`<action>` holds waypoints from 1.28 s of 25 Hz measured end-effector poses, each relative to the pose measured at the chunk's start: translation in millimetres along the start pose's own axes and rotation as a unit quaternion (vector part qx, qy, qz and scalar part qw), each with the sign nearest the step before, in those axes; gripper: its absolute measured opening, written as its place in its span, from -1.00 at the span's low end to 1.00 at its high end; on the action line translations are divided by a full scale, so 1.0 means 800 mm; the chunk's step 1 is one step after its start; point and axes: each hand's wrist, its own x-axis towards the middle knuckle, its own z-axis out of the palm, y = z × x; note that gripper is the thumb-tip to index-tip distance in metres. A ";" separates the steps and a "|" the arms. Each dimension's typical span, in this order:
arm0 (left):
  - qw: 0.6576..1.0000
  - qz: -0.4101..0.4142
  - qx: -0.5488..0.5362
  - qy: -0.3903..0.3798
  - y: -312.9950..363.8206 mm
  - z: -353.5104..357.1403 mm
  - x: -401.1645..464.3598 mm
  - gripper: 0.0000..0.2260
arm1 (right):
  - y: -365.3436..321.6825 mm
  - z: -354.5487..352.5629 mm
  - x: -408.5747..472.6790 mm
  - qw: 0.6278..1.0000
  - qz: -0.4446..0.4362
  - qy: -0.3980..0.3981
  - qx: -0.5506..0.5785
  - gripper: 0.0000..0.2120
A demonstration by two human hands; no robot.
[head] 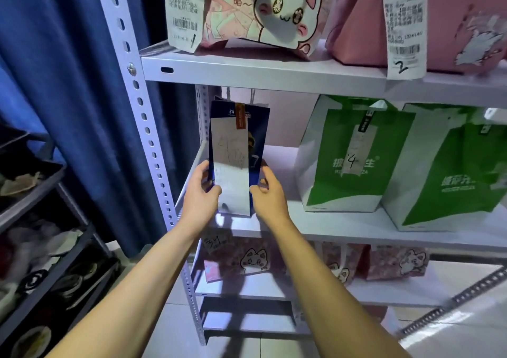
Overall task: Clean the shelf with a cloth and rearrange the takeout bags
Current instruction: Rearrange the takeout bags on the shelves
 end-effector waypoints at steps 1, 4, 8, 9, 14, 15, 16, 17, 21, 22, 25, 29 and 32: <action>1.000 -0.003 0.005 0.000 -0.003 0.003 0.007 -0.43 | 0.002 0.003 0.007 1.000 -0.008 -0.001 0.002 -0.45; 1.000 -0.003 0.008 -0.002 -0.010 0.010 0.024 -0.49 | 0.006 0.009 0.025 1.000 -0.010 -0.003 0.017 -0.50; 1.000 -0.022 0.010 -0.008 -0.015 0.020 0.043 -0.50 | 0.013 0.013 0.049 1.000 0.018 -0.009 0.011 -0.63; 1.000 -0.025 0.008 -0.009 -0.014 0.022 0.046 -0.46 | 0.013 0.014 0.054 1.000 0.025 -0.013 0.013 -0.67; 0.999 -0.031 0.030 -0.008 -0.013 0.021 0.058 -0.42 | 0.013 0.024 0.072 0.998 0.052 -0.023 0.024 -0.81; 0.999 -0.033 0.034 -0.009 -0.013 0.019 0.060 -0.42 | 0.014 0.026 0.073 0.998 0.048 -0.024 0.027 -0.77; 0.999 -0.032 0.037 -0.010 -0.013 0.018 0.060 -0.43 | 0.014 0.027 0.073 0.998 0.045 -0.025 0.030 -0.71; 0.999 -0.031 0.039 -0.012 -0.012 0.017 0.060 -0.43 | 0.014 0.027 0.072 0.998 0.043 -0.027 0.031 -0.62; 0.999 -0.021 0.041 -0.016 -0.006 0.016 0.051 -0.46 | 0.014 0.020 0.067 0.998 0.027 -0.039 0.040 -0.36; 0.999 -0.021 0.038 -0.006 -0.007 0.016 0.050 -0.48 | 0.013 0.017 0.066 0.998 0.032 -0.035 0.044 -0.30; 0.999 0.000 0.044 0.018 -0.007 0.015 0.042 -0.55 | 0.015 0.000 0.056 0.997 0.032 -0.012 0.066 -0.31; 0.997 0.023 0.066 0.007 0.000 0.032 0.024 -0.58 | 0.027 -0.035 0.032 0.998 0.027 0.018 0.045 -0.37; 0.996 0.037 0.080 0.020 0.005 0.055 0.004 -0.55 | 0.041 -0.070 0.008 0.998 0.041 0.033 0.030 -0.38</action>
